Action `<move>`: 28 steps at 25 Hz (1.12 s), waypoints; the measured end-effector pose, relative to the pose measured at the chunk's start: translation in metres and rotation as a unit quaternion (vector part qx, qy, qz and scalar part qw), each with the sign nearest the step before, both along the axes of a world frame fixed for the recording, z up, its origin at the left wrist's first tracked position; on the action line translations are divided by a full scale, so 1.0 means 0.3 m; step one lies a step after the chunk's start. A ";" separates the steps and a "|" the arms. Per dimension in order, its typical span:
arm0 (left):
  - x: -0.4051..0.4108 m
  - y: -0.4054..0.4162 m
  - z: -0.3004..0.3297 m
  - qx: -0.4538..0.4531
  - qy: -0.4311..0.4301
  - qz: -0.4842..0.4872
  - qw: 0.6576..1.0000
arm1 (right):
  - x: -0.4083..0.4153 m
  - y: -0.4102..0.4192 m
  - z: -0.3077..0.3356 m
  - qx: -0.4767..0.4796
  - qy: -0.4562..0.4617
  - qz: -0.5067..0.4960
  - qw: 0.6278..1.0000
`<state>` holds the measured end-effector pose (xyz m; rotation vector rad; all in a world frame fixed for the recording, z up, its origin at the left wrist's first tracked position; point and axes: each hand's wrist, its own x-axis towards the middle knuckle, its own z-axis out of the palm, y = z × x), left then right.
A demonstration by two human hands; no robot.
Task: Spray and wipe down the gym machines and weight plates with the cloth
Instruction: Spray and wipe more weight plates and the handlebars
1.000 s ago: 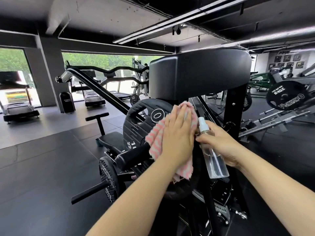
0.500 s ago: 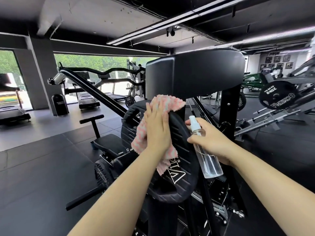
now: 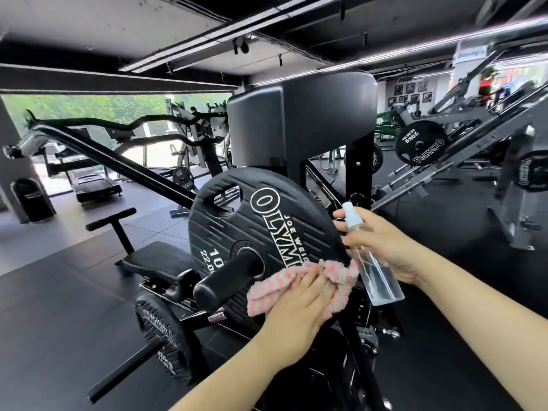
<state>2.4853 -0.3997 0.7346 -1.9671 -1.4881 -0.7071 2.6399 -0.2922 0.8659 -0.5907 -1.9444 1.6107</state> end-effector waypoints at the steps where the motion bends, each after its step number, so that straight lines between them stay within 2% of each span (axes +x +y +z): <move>1: 0.001 -0.025 0.036 -0.010 -0.075 -0.021 0.997 | 0.002 -0.006 -0.008 0.000 0.003 -0.011 1.000; 2: 0.006 -0.040 0.097 -0.009 -0.187 -0.034 0.982 | -0.001 -0.013 -0.014 0.003 0.009 -0.024 1.000; 4: -0.020 -0.036 0.255 0.092 -0.348 0.003 0.933 | -0.018 -0.035 -0.010 0.022 0.011 -0.045 0.999; 6: -0.094 0.000 0.420 0.184 -0.409 0.068 0.891 | -0.043 -0.058 0.007 0.050 0.001 -0.060 0.997; 7: -0.128 0.022 0.492 0.192 -0.415 0.088 0.885 | -0.053 -0.066 0.015 0.061 -0.004 -0.067 0.996; 9: -0.155 0.074 0.549 0.156 -0.371 0.106 0.909 | -0.066 -0.082 0.025 0.060 0.002 -0.077 0.995; 12: -0.110 0.131 0.505 0.134 -0.259 0.112 0.950 | -0.075 -0.095 0.025 0.059 0.012 -0.091 0.994; 16: -0.059 0.144 0.371 0.166 -0.196 0.071 0.964 | -0.082 -0.114 0.018 0.050 0.032 -0.095 0.994; 19: -0.014 0.116 0.226 0.121 -0.155 0.019 0.980 | -0.078 -0.121 0.013 0.043 0.044 -0.090 0.994; 21: -0.027 0.093 0.166 0.094 -0.097 0.040 0.990 | -0.075 -0.128 0.006 0.041 0.046 -0.087 0.994; 23: -0.058 0.098 0.175 0.108 -0.018 0.109 0.988 | -0.075 -0.130 -0.001 0.055 0.041 -0.091 0.994; 24: -0.068 0.106 0.196 0.120 -0.006 0.137 0.983 | -0.076 -0.131 -0.004 0.064 0.036 -0.095 0.993; 28: -0.074 0.128 0.286 0.153 -0.055 0.191 0.968 | -0.083 -0.136 -0.016 0.086 0.042 -0.121 0.988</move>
